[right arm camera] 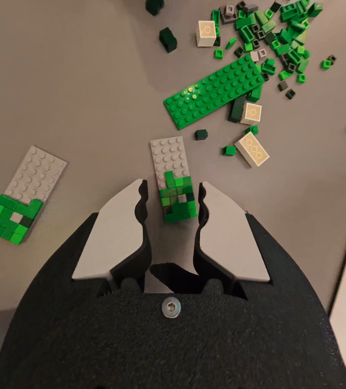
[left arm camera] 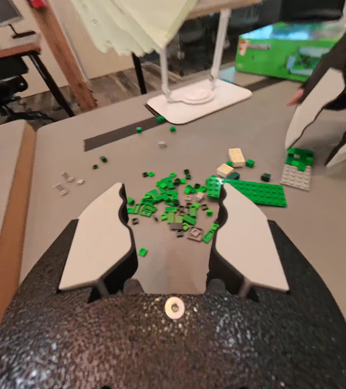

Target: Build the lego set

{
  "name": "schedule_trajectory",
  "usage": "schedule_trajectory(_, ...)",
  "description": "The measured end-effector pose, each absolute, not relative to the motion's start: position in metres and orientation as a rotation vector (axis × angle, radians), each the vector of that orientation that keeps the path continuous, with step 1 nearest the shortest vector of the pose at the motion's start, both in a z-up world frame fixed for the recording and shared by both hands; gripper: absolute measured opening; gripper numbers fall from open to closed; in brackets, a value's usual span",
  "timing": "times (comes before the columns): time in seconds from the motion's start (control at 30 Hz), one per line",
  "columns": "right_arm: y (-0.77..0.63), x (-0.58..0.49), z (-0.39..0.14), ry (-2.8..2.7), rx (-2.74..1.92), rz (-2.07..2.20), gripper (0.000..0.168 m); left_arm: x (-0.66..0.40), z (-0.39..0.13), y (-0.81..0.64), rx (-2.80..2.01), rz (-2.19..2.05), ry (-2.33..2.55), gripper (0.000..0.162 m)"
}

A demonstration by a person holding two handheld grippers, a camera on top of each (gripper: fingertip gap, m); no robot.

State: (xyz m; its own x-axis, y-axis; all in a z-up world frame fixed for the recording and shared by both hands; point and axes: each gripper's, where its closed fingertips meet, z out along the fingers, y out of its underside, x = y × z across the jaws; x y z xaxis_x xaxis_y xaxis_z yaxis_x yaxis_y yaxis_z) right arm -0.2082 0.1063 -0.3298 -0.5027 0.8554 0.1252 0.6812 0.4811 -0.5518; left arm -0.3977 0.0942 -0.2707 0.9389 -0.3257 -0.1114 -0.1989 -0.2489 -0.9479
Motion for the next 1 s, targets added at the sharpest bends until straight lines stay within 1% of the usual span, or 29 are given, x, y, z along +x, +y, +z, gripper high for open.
schedule_trajectory(0.17, 0.113, -0.213, -0.346, -2.455, -1.34, 0.635, 0.044, -0.44, -0.26, 0.092, -1.797, 0.011, 0.238, 0.08)
schedule_trajectory(0.23, 0.11, -0.212, -0.345, -2.465, -1.348, 0.645, 0.033, -0.445, -0.256, 0.09, -1.776, 0.058, 0.218, 0.078)
schedule_trajectory(0.4, 0.098, -0.204, -0.341, -2.452, -1.302, 0.554, 0.033, -0.457, -0.253, 0.091, -1.73, 0.165, 0.171, 0.076)
schedule_trajectory(0.53, 0.122, -0.263, -0.308, -2.158, -1.33, 0.629, 0.025, -0.46, -0.251, 0.095, -1.684, 0.21, 0.162, 0.073)
schedule_trajectory(0.6, 0.131, -0.298, -0.299, -2.122, -1.356, 0.663, 0.018, -0.458, -0.253, 0.097, -1.679, 0.205, 0.173, 0.071)
schedule_trajectory(0.7, 0.146, -0.346, -0.305, -2.131, -1.484, 0.64, 0.01, -0.456, -0.257, 0.097, -1.691, 0.193, 0.178, 0.07)
schedule_trajectory(0.83, 0.152, -0.382, -0.319, -2.24, -1.481, 0.562, 0.01, -0.46, -0.255, 0.095, -1.678, 0.173, 0.155, 0.069)
schedule_trajectory(1.0, 0.152, -0.394, -0.334, -2.326, -1.433, 0.513, 0.01, -0.463, -0.254, 0.094, -1.674, 0.141, 0.128, 0.069)
